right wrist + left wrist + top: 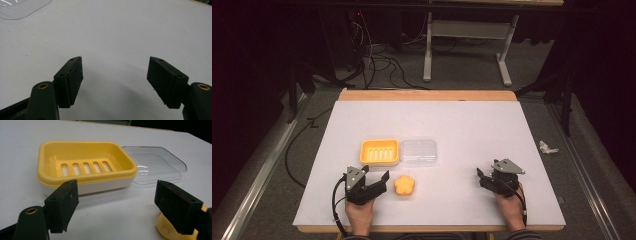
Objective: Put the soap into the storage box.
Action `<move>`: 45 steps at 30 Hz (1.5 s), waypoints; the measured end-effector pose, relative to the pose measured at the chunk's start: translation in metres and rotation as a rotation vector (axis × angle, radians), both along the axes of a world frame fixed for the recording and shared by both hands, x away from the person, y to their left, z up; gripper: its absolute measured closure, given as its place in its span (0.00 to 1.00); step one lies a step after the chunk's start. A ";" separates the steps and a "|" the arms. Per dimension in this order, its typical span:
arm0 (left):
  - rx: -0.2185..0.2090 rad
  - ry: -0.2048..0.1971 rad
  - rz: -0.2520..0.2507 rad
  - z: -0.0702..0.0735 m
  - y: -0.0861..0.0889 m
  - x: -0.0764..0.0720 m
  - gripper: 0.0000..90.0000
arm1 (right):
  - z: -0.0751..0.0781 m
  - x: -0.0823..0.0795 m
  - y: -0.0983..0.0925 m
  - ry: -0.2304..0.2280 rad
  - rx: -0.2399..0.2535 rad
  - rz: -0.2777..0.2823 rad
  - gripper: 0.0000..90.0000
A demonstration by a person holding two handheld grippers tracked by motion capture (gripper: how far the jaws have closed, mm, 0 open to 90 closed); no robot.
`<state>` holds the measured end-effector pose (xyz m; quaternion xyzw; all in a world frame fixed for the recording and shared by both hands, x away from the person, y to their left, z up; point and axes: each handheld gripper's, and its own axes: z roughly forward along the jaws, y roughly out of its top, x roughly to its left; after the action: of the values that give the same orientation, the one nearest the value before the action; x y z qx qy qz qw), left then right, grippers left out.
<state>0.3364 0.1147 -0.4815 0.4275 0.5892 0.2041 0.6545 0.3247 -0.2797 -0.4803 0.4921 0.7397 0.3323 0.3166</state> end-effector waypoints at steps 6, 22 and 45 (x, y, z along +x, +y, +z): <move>0.009 0.008 -0.017 0.000 -0.001 0.001 0.23 | 0.000 0.000 0.000 0.001 0.001 0.001 0.33; 0.043 0.033 -0.107 0.009 -0.016 -0.008 0.22 | 0.000 0.000 -0.001 -0.001 0.007 0.001 0.33; 0.065 0.077 -0.230 0.022 -0.043 -0.031 0.20 | 0.001 -0.003 -0.001 -0.028 0.011 0.001 0.33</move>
<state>0.3058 0.0718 -0.4596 0.5210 0.5540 0.1302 0.6362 0.3222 -0.2811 -0.4795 0.4889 0.7336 0.3432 0.3241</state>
